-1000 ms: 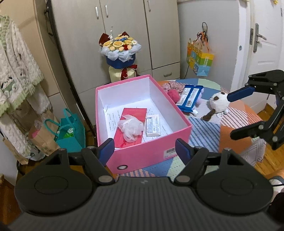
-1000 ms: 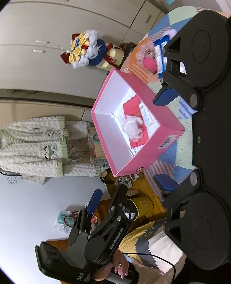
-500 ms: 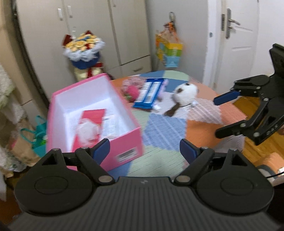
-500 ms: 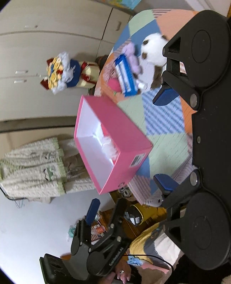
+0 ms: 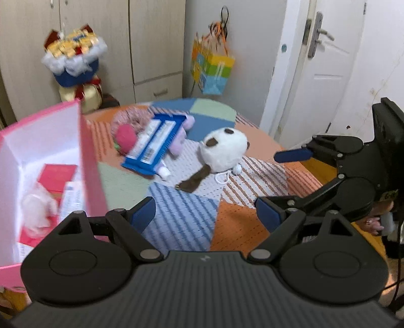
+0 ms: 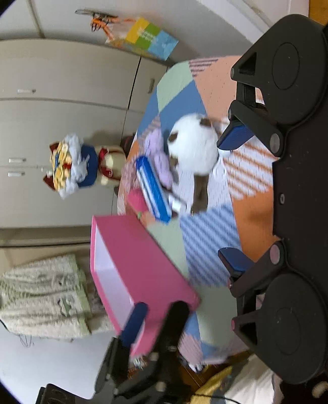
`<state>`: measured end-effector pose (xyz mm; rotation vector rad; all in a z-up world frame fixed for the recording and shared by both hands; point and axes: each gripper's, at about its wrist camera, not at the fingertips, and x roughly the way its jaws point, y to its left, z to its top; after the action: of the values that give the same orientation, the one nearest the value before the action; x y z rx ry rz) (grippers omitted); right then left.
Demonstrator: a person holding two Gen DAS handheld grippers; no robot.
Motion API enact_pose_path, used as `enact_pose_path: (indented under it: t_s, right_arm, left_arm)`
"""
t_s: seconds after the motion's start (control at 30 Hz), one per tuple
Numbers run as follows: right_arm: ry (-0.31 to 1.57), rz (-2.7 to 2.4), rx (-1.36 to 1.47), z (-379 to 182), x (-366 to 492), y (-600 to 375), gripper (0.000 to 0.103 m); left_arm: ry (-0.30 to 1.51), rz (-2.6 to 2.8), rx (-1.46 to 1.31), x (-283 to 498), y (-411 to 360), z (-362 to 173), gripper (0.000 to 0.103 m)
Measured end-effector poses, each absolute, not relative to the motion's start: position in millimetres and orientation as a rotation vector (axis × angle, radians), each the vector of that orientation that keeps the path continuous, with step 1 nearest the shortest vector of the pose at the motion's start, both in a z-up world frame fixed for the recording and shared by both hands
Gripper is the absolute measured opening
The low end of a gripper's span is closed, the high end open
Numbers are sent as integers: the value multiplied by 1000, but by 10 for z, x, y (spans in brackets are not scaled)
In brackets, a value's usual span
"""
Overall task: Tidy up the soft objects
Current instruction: 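Move both tools back toward the white-and-brown plush toy, then close both tools on the white-and-brown plush toy from either side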
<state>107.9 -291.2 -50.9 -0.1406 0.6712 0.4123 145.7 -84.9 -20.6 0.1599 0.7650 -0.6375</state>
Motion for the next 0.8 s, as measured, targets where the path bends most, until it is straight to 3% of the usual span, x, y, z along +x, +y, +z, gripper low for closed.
enact_pose_path:
  t_s: [0.43,0.8]
  right_arm:
    - [562,341,-163,-1021,1608,-3174,87]
    - [653,392,-124,-1205,2034,-3266,87]
  left_arm:
    - [764,-623,-13,2113,-1401,-684,83]
    - [770,-610,-153,2555,-1586,-976,83]
